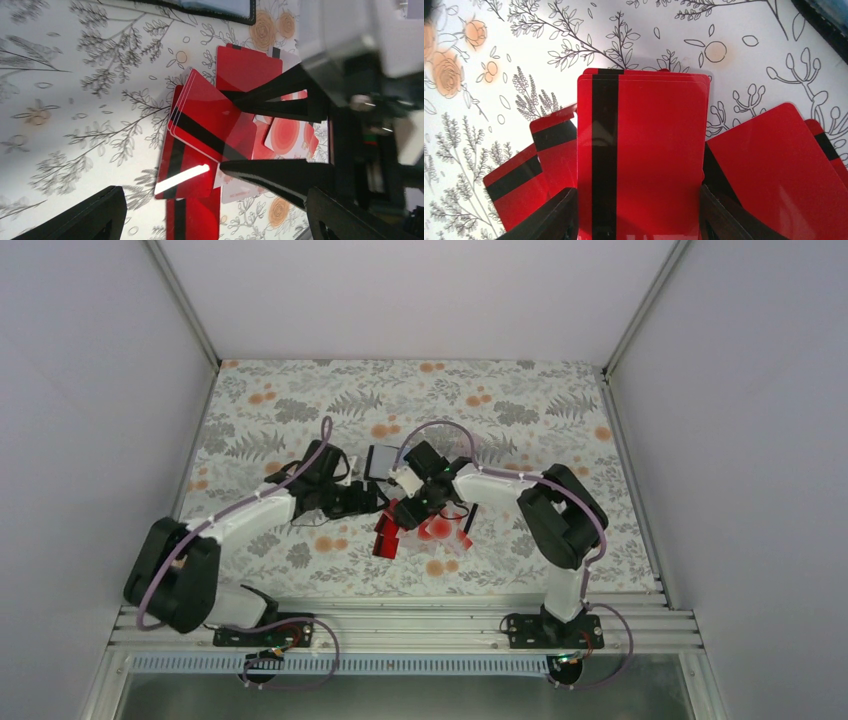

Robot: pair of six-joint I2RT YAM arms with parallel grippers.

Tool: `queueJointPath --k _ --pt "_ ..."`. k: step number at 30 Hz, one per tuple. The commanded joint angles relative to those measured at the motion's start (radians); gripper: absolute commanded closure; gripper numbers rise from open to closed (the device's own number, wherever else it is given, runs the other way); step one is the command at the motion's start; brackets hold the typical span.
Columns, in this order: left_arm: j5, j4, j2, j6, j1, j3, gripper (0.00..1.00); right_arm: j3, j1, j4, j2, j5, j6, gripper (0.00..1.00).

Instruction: Put the credit cards into the card holder

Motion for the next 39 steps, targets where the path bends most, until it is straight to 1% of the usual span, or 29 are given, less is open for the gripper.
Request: queueJointPath --k 1,8,11,15,24,28,34,39 --pt "0.12 0.113 0.106 -0.093 0.009 0.023 0.1 -0.061 -0.027 -0.079 0.052 -0.073 0.032 0.45" --pt "0.166 0.205 0.213 -0.187 0.019 0.029 0.15 -0.064 -0.048 -0.067 0.062 -0.095 0.039 0.45" --pt "0.173 0.24 0.228 -0.214 0.019 0.019 0.21 -0.061 -0.052 -0.064 0.061 -0.109 0.045 0.45" --pt "0.172 0.24 0.238 -0.219 0.022 0.019 0.22 -0.058 -0.056 -0.067 0.046 -0.125 0.054 0.45" --pt "0.178 0.241 0.176 -0.163 0.023 0.039 0.22 -0.01 -0.091 -0.131 -0.059 -0.206 0.089 0.44" --pt "0.172 0.242 0.131 -0.142 0.023 0.039 0.23 0.002 -0.118 -0.15 -0.092 -0.274 0.111 0.44" --pt "0.122 0.244 -0.011 -0.18 0.024 0.048 0.25 0.02 -0.183 -0.146 -0.144 -0.383 0.18 0.44" --pt "0.121 0.249 -0.056 -0.199 0.024 0.069 0.3 0.065 -0.214 -0.131 -0.193 -0.46 0.215 0.44"
